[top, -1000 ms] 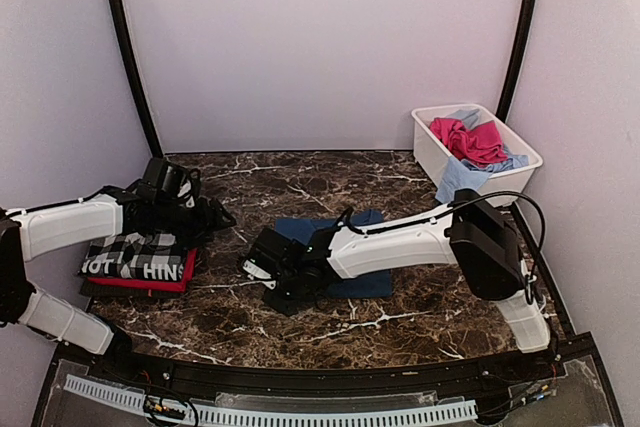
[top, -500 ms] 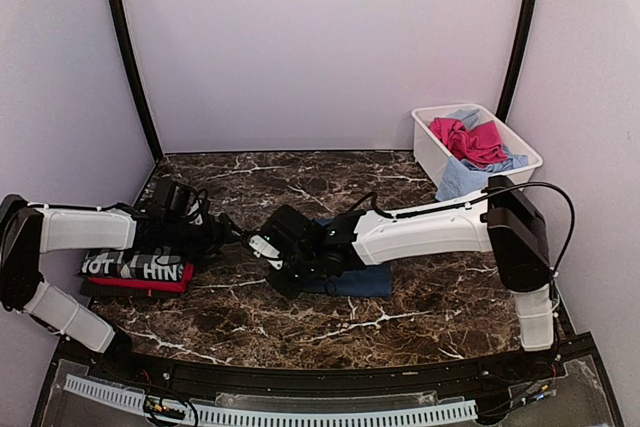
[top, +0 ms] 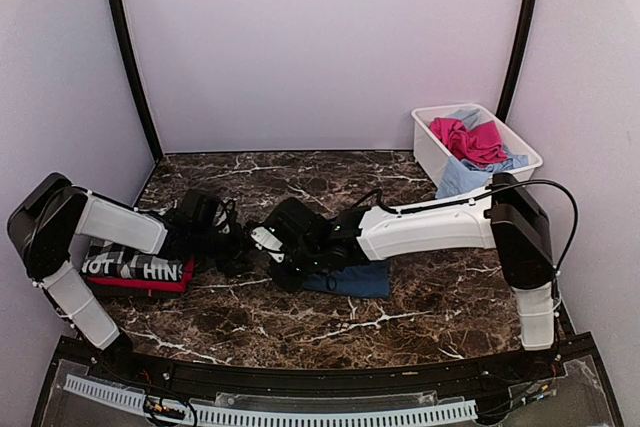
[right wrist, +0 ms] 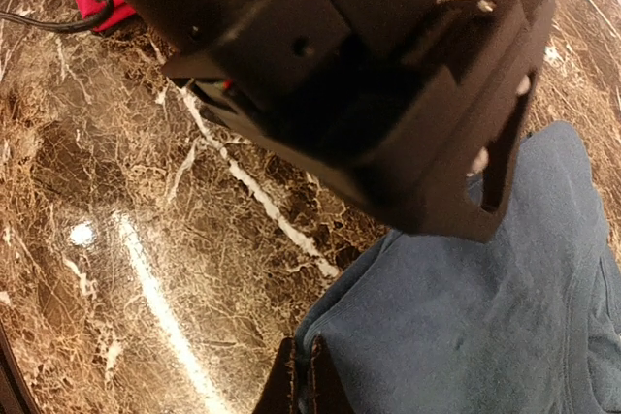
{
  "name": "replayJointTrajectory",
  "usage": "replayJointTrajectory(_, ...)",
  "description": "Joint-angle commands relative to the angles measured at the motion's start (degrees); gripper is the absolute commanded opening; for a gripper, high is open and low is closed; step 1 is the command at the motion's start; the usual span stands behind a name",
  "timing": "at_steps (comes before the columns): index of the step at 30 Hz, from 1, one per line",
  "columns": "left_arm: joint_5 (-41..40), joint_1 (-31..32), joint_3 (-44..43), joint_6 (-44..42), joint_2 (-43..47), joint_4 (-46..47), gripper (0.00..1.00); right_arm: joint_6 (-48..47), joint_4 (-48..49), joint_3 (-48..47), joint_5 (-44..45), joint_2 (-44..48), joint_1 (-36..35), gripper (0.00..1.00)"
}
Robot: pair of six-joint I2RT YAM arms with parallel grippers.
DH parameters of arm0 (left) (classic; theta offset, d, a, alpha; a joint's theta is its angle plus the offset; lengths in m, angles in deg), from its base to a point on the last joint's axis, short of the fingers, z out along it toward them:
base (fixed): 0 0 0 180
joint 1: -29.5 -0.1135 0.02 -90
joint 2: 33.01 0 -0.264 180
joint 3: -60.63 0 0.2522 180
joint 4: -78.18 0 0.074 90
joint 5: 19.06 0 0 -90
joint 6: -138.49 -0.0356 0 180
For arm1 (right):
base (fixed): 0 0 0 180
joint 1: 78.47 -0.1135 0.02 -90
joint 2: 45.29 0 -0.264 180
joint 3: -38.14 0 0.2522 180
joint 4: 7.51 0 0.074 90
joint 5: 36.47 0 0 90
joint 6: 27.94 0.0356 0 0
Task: Fold and stack the mixed laundry pile
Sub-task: Pick up the square-folded T-shirt from the center of the board, then place the square-folded T-shirt at the corner of the board.
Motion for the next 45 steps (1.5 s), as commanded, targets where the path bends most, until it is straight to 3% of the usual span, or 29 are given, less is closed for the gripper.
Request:
replayJointTrajectory(1,0.68,1.49,-1.83,4.45,-3.0,4.75,0.93,0.21,3.86,-0.43,-1.74,2.67,-0.57,0.0)
replayJointTrajectory(10,2.04,2.72,-1.36,9.8,-9.19,10.52,0.83,0.03,3.32,-4.41,-1.49,1.19,-1.62,0.0)
replayJointTrajectory(17,2.16,2.87,-1.05,10.54,-9.82,9.58,0.73,-0.26,2.99,-7.65,-1.68,-0.14,-2.03,0.0)
replayJointTrajectory(22,0.34,2.91,-1.6,7.88,-6.85,4.57,0.47,0.13,2.92,-7.84,-2.27,-0.32,-2.57,0.0)
replayJointTrajectory(25,-3.45,3.12,-5.07,0.94,-2.09,-8.63,0.15,1.69,3.79,-6.81,-4.2,0.54,-2.74,0.0)
replayJointTrajectory(27,-6.55,3.13,-6.93,-5.48,0.57,-16.06,0.02,2.8,4.49,-5.95,-5.95,1.46,-2.7,0.07)
replayJointTrajectory(29,-8.14,3.13,-8.56,-9.24,2.8,-21.87,0.0,4.02,4.57,-5.48,-7.29,2.37,-2.72,0.17)
replayJointTrajectory(30,-8.84,3.13,-9.11,-10.34,3.43,-25.89,0.0,4.45,4.59,-5.23,-8.34,3.04,-2.7,0.25)
replayJointTrajectory(33,-12.83,3.13,-12.05,-15.99,6.56,-33.75,0.0,5.98,5.25,-3.32,-9.73,6.06,-2.66,0.59)
replayJointTrajectory(36,-17.0,3.13,-14.43,-20.14,10.25,-43.24,0.0,7.21,6.2,0.47,-10.03,10.22,-2.57,0.78)
replayJointTrajectory(39,-22.25,2.96,-18.03,-25.65,15.39,-50.11,0.0,8.44,6.77,4.48,-10.04,14.86,-2.02,0.85)
replayJointTrajectory(45,-31.19,2.02,-26.04,-32.72,20.68,-64.0,0.0,9.55,8.8,12.49,-9.83,21.27,-0.37,0.88)
